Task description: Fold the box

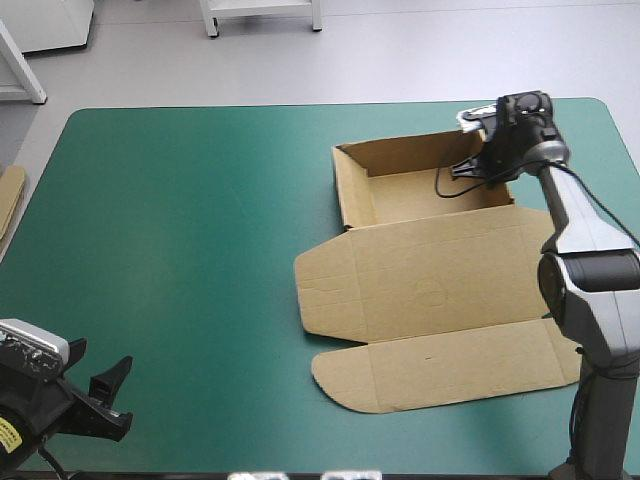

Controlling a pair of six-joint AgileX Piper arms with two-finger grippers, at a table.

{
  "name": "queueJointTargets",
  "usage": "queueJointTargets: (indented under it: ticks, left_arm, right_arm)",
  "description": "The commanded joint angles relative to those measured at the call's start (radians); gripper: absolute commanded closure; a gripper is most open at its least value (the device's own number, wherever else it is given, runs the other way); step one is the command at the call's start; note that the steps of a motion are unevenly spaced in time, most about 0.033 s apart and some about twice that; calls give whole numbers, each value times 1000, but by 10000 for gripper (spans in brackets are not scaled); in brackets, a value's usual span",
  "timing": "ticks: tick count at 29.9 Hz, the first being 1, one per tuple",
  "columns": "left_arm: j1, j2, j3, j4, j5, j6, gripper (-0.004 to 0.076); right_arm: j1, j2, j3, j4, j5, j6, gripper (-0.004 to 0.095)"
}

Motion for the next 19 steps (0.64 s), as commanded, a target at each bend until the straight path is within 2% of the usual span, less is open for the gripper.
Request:
queueJointTargets:
  ticks: [1, 5, 10, 19]
  left_arm:
    - [-6, 16, -23, 1, -63, 12, 283]
    - [-6, 16, -23, -1, -61, 12, 283]
    - [-6, 16, -23, -1, -59, 12, 283]
    - [-6, 16, -23, 21, -57, 19, 283]
  right_arm:
    - [-132, -70, -26, -155, 8, -42, 927]
    - [-257, -70, -26, -191, -41, -70, 927]
    - [-416, -70, -26, -98, -54, -106, 925]
    - [-543, -70, -2, -105, -88, -129, 924]
